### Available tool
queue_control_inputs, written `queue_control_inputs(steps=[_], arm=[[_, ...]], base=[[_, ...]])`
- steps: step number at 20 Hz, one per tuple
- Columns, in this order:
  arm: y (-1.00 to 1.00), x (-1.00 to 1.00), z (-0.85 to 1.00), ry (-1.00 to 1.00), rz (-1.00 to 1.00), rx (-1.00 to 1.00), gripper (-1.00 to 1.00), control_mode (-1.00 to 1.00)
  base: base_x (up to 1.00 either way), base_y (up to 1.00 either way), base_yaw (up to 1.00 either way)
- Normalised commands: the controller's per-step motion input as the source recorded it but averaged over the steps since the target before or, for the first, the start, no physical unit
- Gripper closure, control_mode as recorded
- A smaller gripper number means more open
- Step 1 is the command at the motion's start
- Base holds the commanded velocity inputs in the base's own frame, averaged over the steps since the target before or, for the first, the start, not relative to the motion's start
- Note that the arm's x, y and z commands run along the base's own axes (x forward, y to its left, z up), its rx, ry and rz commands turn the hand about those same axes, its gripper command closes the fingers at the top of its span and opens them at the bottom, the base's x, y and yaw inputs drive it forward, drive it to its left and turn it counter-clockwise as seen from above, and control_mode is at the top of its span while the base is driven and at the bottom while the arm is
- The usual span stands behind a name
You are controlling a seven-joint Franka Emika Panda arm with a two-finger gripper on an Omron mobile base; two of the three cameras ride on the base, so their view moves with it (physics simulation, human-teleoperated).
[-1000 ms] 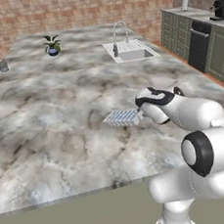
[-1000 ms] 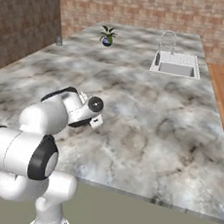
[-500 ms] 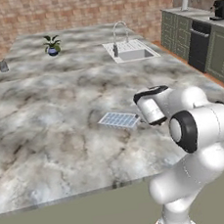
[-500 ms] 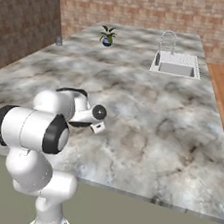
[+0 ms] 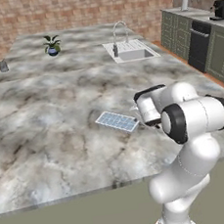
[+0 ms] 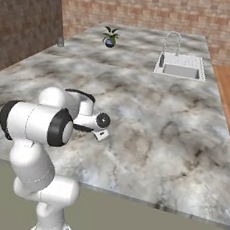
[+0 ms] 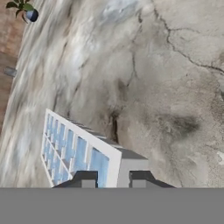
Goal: Open the freezer door, pick up the ice cube tray from the freezer, and place it on the dining counter.
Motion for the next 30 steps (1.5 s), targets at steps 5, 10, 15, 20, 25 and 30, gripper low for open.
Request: queue_control_inputs(steps=[5,10,15,20,25,30], arm=[[0.0,0.1,0.0,0.0,0.0,-0.01,-1.0,-1.0],[0.0,0.0,0.1,0.05,-0.01,-0.07,-1.0,-1.0],[-0.01,-0.05,0.03,0.18,-0.03,-0.17,-1.0,-1.0],[-0.01,-0.02,0.6,0.28,-0.12,-0.05,-1.0,-1.0],[0.09,0.04,1.0,0.24,-0.09,-0.03,-1.0,-1.0],[0.01,0.01,1.0,0.07,0.0,-0.06,-1.0,-1.0]], base=[[0.0,0.0,0.0],[0.0,0.0,0.0],[0.0,0.0,0.0],[0.0,0.0,0.0],[0.0,0.0,0.0],[0.0,0.0,0.0]])
